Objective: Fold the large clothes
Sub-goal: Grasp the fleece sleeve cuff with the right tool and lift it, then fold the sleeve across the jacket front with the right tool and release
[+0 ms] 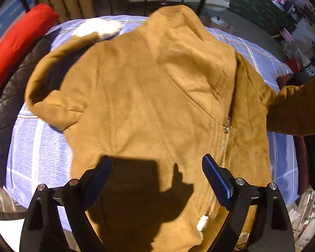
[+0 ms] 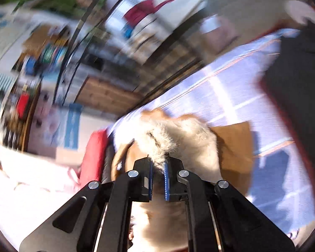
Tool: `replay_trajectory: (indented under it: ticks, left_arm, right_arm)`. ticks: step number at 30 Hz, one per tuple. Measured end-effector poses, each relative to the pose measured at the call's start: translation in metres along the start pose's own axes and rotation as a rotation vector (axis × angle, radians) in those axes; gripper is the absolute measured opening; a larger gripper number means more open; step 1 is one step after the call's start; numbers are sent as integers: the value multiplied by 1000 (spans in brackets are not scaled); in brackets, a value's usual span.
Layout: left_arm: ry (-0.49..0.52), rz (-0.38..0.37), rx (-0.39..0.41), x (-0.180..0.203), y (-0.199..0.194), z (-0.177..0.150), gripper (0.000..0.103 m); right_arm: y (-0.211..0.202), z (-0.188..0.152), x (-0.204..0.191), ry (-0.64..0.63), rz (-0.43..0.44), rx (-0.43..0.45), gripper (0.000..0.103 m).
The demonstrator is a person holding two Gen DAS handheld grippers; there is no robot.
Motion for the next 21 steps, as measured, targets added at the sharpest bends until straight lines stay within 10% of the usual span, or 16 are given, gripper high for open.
replay_trajectory:
  ticks: [10, 18, 21]
  left_arm:
    - [-161, 33, 36, -69, -25, -29, 86]
    - [-271, 63, 14, -120, -30, -61, 86]
    - [-284, 64, 4, -126, -27, -63, 86]
  right_arm:
    - [191, -76, -168, -329, -15, -180, 8]
    - [338, -137, -155, -383, -187, -303, 13]
    - [352, -142, -143, -314, -193, -365, 43]
Point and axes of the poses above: each gripper's, at about its wrist camera, not at the fingertips, and y roughly the way its jaws point, x to its right, z to its top, the point moved 4 cm from there along y, roughly the way its jaws point, and after that the axes turned 7 degrees about -z, right-handed, at the moved point
